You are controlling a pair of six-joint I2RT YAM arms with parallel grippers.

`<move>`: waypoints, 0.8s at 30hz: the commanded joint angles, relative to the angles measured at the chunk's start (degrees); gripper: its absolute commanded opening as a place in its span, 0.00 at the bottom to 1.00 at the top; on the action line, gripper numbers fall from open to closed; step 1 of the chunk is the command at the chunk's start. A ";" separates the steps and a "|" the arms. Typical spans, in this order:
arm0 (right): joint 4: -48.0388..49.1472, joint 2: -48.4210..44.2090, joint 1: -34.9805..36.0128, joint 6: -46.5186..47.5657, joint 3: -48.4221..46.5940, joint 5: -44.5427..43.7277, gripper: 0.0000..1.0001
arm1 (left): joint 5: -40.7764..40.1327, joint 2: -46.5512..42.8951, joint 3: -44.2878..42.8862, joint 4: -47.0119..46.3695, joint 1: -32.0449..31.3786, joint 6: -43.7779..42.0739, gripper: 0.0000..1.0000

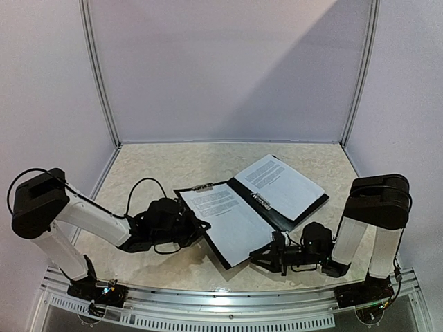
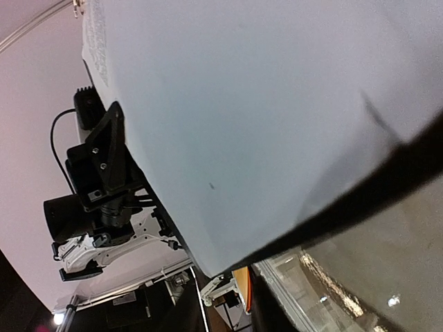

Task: Put the files into the folder
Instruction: Pick up the folder with files at the center of the board, then close the folder with files at the center of the board.

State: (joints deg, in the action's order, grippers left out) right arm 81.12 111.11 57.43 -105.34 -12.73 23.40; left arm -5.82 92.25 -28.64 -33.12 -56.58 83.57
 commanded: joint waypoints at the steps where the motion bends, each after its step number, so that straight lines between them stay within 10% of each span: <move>1: 15.71 -2.24 0.80 0.01 1.57 4.59 0.57 | 0.93 -3.19 -3.19 7.10 3.27 -5.19 0.00; 2: 11.84 -3.34 0.92 1.15 2.02 5.74 0.96 | 2.16 -3.99 -4.28 10.48 4.42 -6.66 0.00; 6: -10.35 -13.20 1.05 9.30 3.93 10.30 0.99 | 9.69 -6.89 -11.18 28.29 9.68 -16.18 0.00; 11: -87.39 -31.25 2.96 45.97 -19.39 -3.86 0.99 | 14.83 -6.23 -24.28 54.32 14.28 -30.37 0.00; 14: -114.23 -35.32 2.88 59.88 -32.11 -20.51 0.99 | 15.64 -4.51 -30.29 67.50 15.76 -37.47 0.00; 18: -121.90 -43.66 1.17 62.66 -34.06 -39.38 0.99 | 13.43 -3.43 -36.55 81.31 16.43 -44.94 0.00; 24: -118.06 -56.70 -8.79 65.94 -28.15 -39.67 0.99 | 9.29 -4.68 -45.45 97.66 18.58 -53.32 0.00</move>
State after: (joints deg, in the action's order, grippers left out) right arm -28.82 57.78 53.41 -46.11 -43.79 -9.61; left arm 6.50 88.09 -68.36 46.13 -39.94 39.92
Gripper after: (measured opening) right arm 0.989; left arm 0.007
